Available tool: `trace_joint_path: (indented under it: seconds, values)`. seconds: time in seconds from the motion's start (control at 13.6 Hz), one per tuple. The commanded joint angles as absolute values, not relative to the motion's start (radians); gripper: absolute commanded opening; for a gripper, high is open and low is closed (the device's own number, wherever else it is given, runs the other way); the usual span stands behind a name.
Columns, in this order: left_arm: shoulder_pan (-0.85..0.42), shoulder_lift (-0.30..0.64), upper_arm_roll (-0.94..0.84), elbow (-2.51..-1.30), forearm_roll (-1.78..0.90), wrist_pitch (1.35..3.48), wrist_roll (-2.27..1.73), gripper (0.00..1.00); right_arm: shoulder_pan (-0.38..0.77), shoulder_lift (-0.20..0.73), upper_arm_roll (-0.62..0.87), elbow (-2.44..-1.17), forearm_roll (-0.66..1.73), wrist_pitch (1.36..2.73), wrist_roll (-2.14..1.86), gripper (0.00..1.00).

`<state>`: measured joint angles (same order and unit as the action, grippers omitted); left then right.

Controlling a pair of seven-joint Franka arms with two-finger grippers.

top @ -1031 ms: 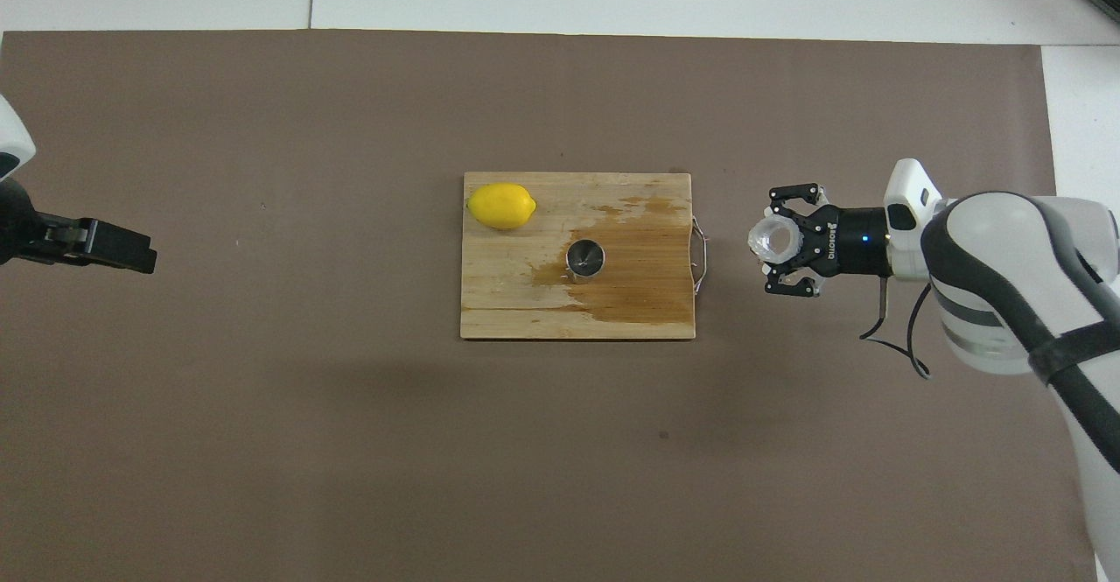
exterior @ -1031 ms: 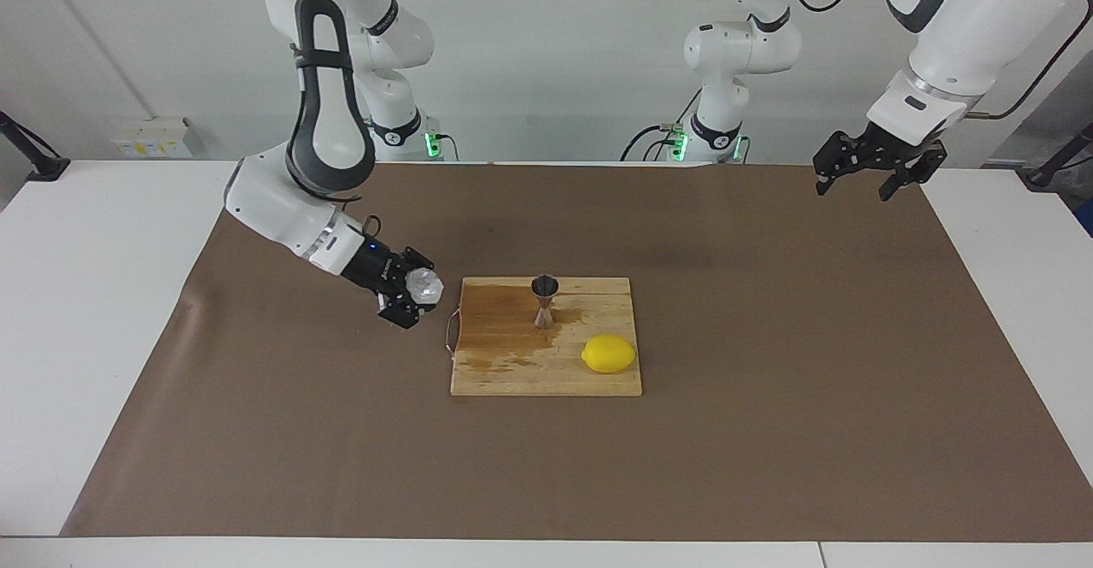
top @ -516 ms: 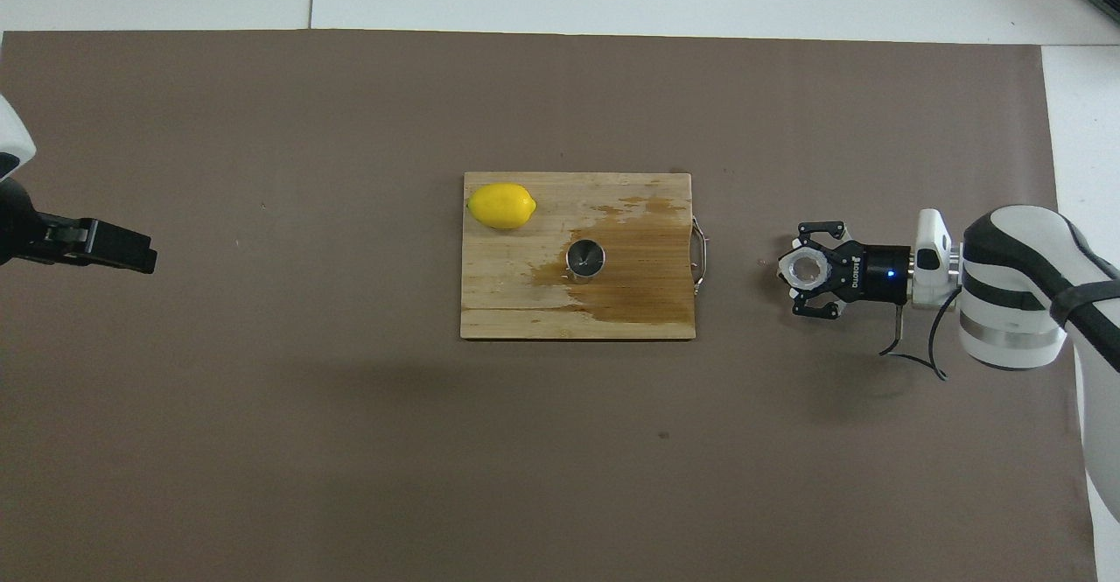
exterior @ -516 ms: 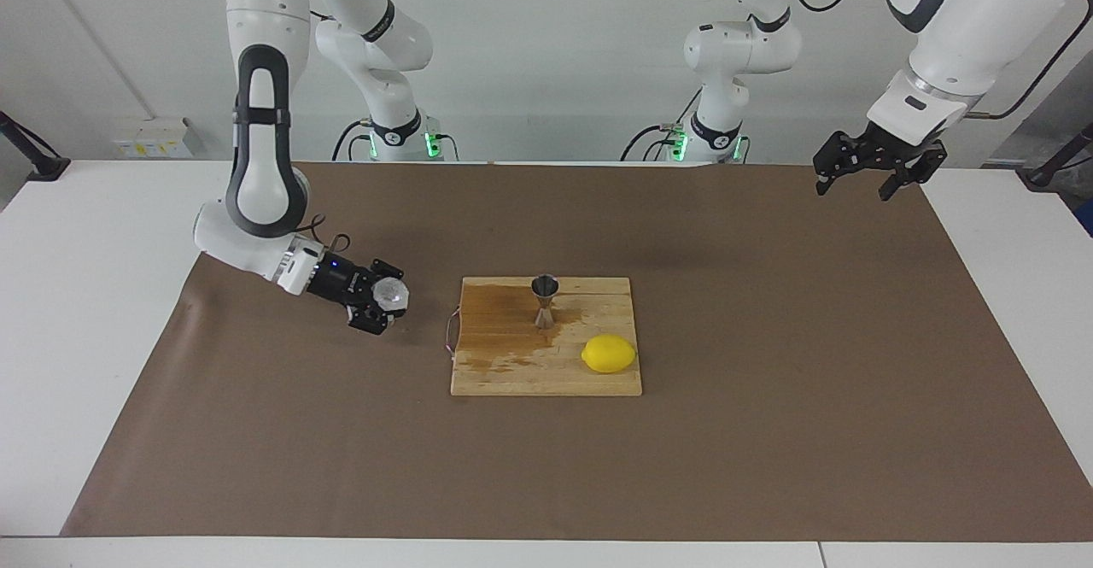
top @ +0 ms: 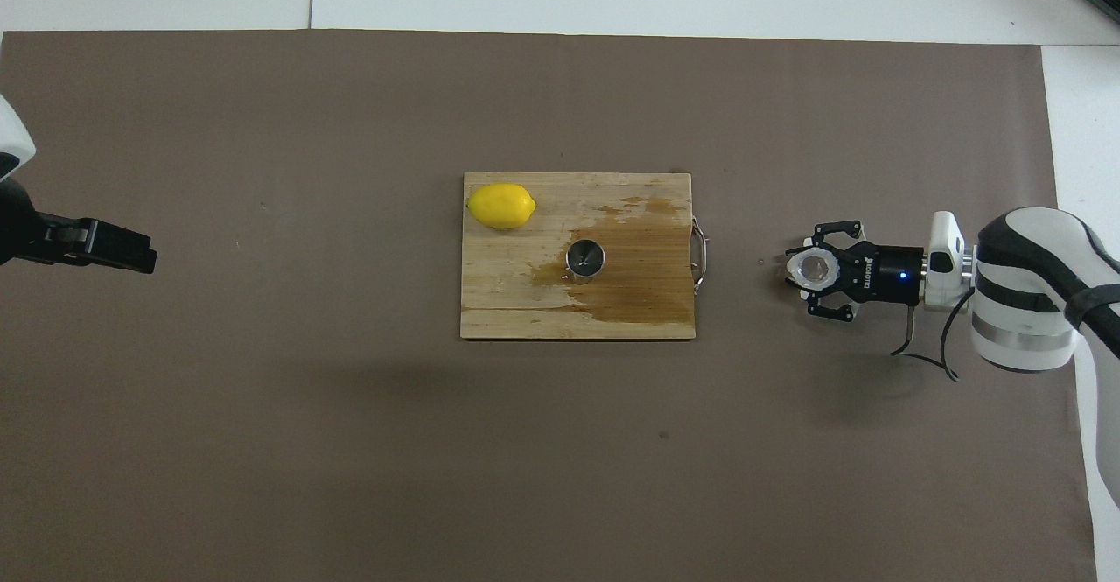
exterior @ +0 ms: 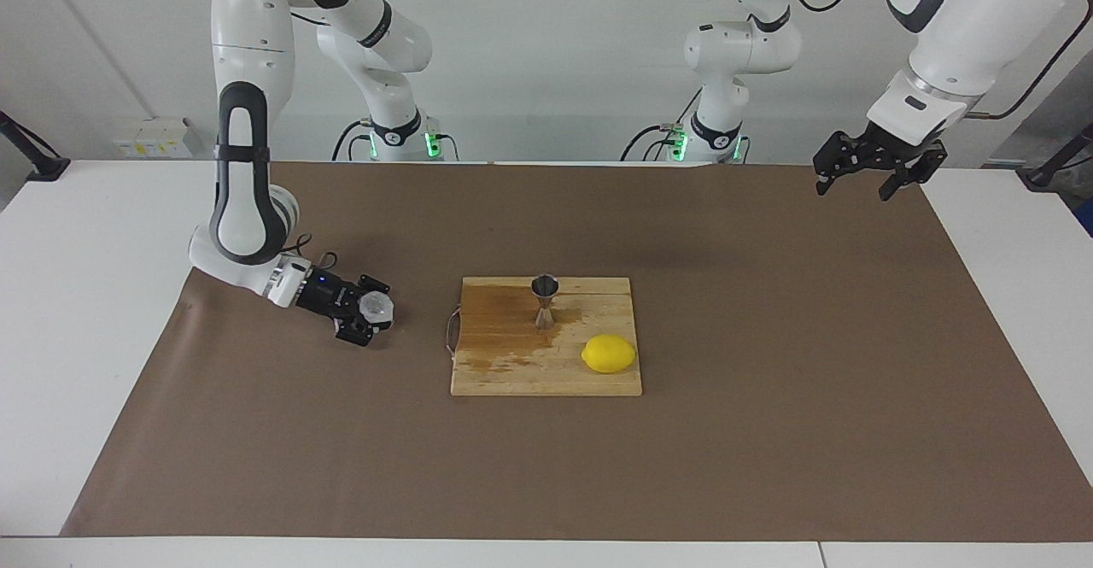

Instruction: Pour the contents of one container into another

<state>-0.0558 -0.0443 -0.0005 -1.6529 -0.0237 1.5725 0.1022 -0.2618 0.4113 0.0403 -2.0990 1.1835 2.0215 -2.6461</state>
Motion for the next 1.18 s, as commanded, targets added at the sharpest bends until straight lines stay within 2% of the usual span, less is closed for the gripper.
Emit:
trace_joint_path:
  seconds: [0.0, 0.15, 0.59, 0.81, 0.88, 1.1]
  values:
    - [-0.055, -0.071, -0.003, -1.677, -0.005, 1.568, 0.103, 1.00, -0.276, 0.410, 0.049, -2.102, 1.154, 2.019, -2.668, 1.00]
    - [-0.055, -0.071, -0.003, -1.677, -0.005, 1.568, 0.103, 1.00, -0.287, 0.408, 0.046, -2.099, 1.125, 2.019, -2.665, 1.00]
    - [-0.055, -0.071, -0.003, -1.677, -0.005, 1.568, 0.103, 1.00, -0.411, 0.407, 0.043, -2.091, 0.939, 2.016, -2.652, 1.00]
    - [-0.055, -0.071, -0.003, -1.677, -0.005, 1.568, 0.103, 1.00, -0.456, 0.399, 0.041, -2.077, 0.810, 2.016, -2.469, 1.00]
    - [-0.055, -0.071, -0.003, -1.677, -0.005, 1.568, 0.103, 1.00, -0.456, 0.385, 0.041, -2.063, 0.763, 2.016, -2.397, 1.00]
    - [-0.055, -0.071, -0.003, -1.677, -0.005, 1.568, 0.101, 1.00, -0.443, 0.269, 0.041, -2.060, 0.610, 2.022, -2.124, 1.00]
